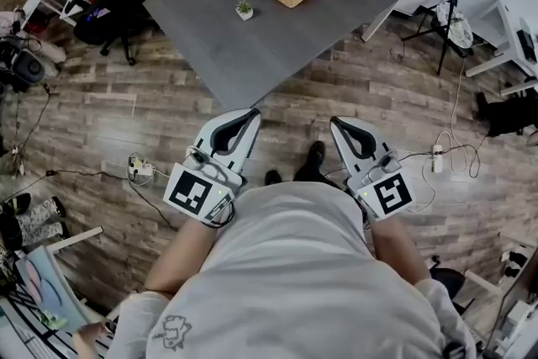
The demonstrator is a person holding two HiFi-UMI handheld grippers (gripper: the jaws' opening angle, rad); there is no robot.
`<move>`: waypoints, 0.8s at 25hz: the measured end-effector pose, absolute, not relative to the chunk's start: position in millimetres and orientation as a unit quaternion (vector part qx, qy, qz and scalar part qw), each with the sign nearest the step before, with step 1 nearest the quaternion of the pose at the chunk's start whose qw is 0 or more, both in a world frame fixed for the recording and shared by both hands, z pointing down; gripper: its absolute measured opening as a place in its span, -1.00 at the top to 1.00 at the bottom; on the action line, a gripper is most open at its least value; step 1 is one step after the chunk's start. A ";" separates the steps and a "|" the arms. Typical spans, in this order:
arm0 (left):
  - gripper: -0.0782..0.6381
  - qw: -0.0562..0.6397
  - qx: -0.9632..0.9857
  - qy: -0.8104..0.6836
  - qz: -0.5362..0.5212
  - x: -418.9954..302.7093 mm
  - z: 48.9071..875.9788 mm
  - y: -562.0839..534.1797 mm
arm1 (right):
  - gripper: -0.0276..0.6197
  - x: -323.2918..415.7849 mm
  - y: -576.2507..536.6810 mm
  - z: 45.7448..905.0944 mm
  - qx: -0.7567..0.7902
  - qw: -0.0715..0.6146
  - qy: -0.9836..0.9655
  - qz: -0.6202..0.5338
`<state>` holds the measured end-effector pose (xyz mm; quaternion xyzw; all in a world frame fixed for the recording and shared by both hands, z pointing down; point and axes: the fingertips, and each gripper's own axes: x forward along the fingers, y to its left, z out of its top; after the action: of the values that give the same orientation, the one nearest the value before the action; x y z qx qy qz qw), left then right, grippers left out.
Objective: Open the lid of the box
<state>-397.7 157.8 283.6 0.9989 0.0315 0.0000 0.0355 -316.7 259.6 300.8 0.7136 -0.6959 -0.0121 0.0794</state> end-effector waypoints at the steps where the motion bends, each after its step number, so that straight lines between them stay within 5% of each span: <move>1: 0.75 0.036 0.999 0.031 0.001 -394.3 284.5 157.8 | 0.91 -314.4 259.2 300.9 0.713 0.076 -0.697 -0.008; 20: 0.75 0.049 0.998 0.025 0.027 -288.5 302.5 155.8 | 0.90 -214.4 239.0 316.7 0.676 0.061 -0.734 0.023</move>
<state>-288.5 155.8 302.5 0.9981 0.0249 0.0273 0.0491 -214.4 239.0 316.7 0.6761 -0.7339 0.0235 0.0608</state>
